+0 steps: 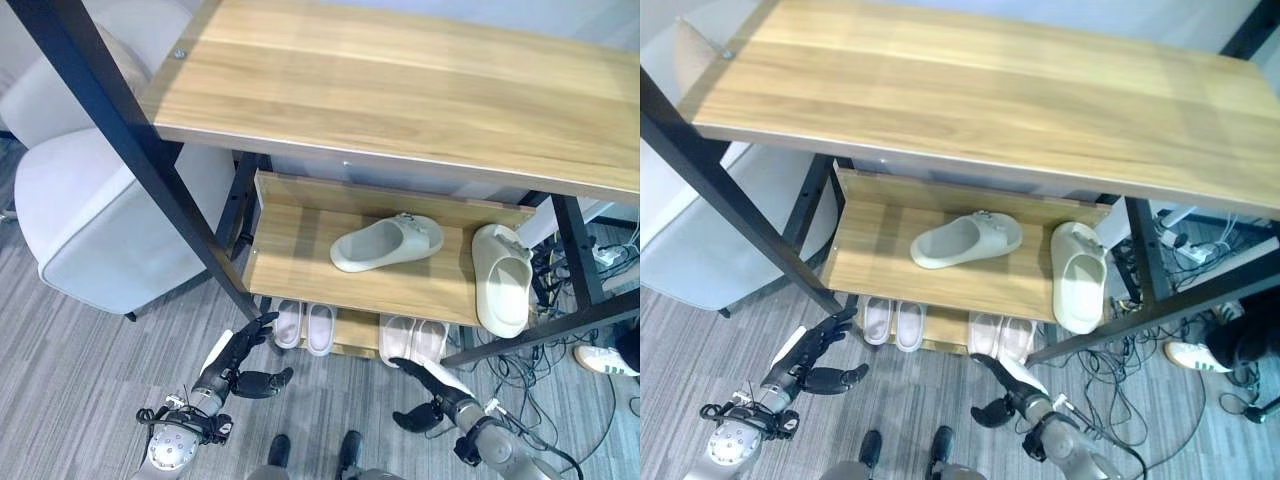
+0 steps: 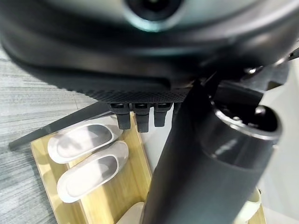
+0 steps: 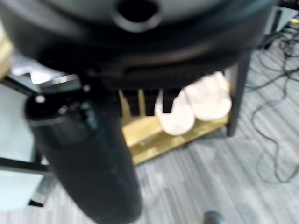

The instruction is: Arrange the slippers neatly on the shoe rack.

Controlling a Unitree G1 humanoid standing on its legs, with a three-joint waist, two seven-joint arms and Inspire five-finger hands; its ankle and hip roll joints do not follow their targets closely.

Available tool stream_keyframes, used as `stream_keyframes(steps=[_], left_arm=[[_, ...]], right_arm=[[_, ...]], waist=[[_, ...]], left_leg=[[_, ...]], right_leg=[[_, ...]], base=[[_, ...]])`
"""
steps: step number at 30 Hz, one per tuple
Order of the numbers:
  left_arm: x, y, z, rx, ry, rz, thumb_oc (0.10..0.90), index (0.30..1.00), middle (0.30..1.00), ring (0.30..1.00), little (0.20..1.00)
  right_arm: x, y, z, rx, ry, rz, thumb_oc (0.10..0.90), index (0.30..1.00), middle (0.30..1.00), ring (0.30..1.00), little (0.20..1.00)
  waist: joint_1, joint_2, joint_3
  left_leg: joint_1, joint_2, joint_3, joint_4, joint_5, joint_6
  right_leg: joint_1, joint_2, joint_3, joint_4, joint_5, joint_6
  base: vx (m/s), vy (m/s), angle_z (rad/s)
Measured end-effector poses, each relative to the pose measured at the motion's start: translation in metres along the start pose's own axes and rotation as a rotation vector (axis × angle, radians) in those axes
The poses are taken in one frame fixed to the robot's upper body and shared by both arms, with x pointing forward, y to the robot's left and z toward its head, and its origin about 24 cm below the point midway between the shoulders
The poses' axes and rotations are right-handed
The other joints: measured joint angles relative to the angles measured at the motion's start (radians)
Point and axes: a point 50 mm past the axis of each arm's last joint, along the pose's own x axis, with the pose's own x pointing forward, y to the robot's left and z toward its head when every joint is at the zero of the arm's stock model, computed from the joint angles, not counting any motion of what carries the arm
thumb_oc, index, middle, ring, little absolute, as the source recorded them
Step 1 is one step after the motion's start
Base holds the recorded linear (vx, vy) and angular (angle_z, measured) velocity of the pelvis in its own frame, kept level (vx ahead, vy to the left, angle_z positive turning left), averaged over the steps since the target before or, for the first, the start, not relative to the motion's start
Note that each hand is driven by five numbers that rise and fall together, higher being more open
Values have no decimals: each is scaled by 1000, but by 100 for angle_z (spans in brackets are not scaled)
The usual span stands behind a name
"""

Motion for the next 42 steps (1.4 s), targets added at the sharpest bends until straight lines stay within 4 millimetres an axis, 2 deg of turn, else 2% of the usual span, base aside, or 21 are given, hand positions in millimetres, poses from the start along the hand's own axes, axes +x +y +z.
stream_keyframes(steps=[2, 3, 4, 5, 9, 12, 17, 22, 26, 27, 28, 31, 35, 42], left_arm=[[-1, -1, -1, 0, 7, -6, 800, 900, 900, 900, 900], [-4, -3, -4, -5, 16, -12, 800, 900, 900, 900, 900], [-6, -4, -6, -10, 26, -14, 800, 900, 900, 900, 900], [-8, -4, -7, -11, 34, -14, 800, 900, 900, 900, 900], [-13, -5, -10, -17, 48, -12, 800, 900, 900, 900, 900], [-21, -8, -10, -47, 50, -13, 800, 900, 900, 900, 900], [-21, -13, 0, -82, 5, -22, 800, 900, 900, 900, 900], [-5, -19, 16, -120, -78, -1, 800, 900, 900, 900, 900], [5, -22, 28, -151, -135, 28, 800, 900, 900, 900, 900], [14, -25, 36, -166, -174, 31, 800, 900, 900, 900, 900], [33, -20, 56, -144, -240, 45, 800, 900, 900, 900, 900], [45, -18, 75, -101, -313, 73, 800, 900, 900, 900, 900], [52, -21, 85, -61, -353, 83, 800, 900, 900, 900, 900], [65, -31, 87, -24, -340, 85, 800, 900, 900, 900, 900]], right_arm=[[3, 8, -7, 21, 45, 11, 800, 900, 900, 900, 900], [0, 11, -11, 22, 60, 18, 800, 900, 900, 900, 900], [-2, 12, -16, 23, 81, 15, 800, 900, 900, 900, 900], [-2, 14, -19, 28, 98, 15, 800, 900, 900, 900, 900], [-3, 28, -23, 42, 128, 30, 800, 900, 900, 900, 900], [-7, 41, -28, 67, 165, 41, 800, 900, 900, 900, 900], [-14, 50, -39, 65, 218, 58, 800, 900, 900, 900, 900], [-19, 61, -45, 75, 261, 71, 800, 900, 900, 900, 900], [-21, 65, -47, 82, 277, 75, 800, 900, 900, 900, 900], [-24, 69, -49, 85, 286, 84, 800, 900, 900, 900, 900], [-21, 72, -48, 96, 297, 90, 800, 900, 900, 900, 900], [-21, 70, -50, 90, 306, 85, 800, 900, 900, 900, 900], [-23, 70, -51, 87, 308, 84, 800, 900, 900, 900, 900], [-22, 66, -52, 87, 310, 70, 800, 900, 900, 900, 900]], waist=[[1, -19, -4], [6, -3, -21], [2, 29, -32], [3, 41, -34], [0, 36, -40], [5, 38, -41], [17, 52, -47], [10, 83, -60], [-10, 97, -64], [-23, 99, -65], [-40, 103, -67], [-54, 113, -74], [-85, 116, -77], [-101, 123, -78]], left_leg=[[-62, -30, 1, 115, -25, -7], [-55, -15, -1, 34, -18, -2], [-38, 12, -1, -39, 68, -3], [-22, 30, -5, -53, 63, -4], [21, 24, -2, -112, 85, -1], [49, 25, 3, -132, 92, 0], [52, 25, 13, -133, 95, -1], [63, 26, 28, -134, 95, 0], [78, 28, 43, -135, 95, -1], [80, 29, 45, -136, 95, -1], [80, 31, 74, -137, 94, 0], [94, 32, 101, -150, 93, 2], [100, 32, 109, -152, 93, 2], [89, 32, 159, -157, 92, 4]], right_leg=[[25, -30, 7, -15, 9, -6], [26, -25, 7, -14, 8, -5], [33, -3, 6, -15, 5, -1], [40, 8, 10, -16, 2, 4], [78, 4, 14, -67, 17, 42], [93, 3, 21, -72, 17, 43], [93, 3, 27, -72, 19, 45], [96, 3, 40, -72, 20, 46], [107, 4, 54, -72, 20, 46], [103, 5, 56, -72, 20, 46], [91, 5, 78, -72, 26, 51], [88, 6, 104, -71, 33, 53], [90, 6, 112, -72, 34, 53], [48, 6, 163, -72, 47, 51]], base=[[46, -53, 4], [47, -56, -9], [40, -38, -17], [21, -25, -15], [27, -27, -1], [31, -24, -6], [-2, -9, -4], [1, -2, -7], [6, -9, -9], [61, -34, -32], [72, -36, -34], [47, -16, -34], [15, -5, -10], [-16, 10, -20]])
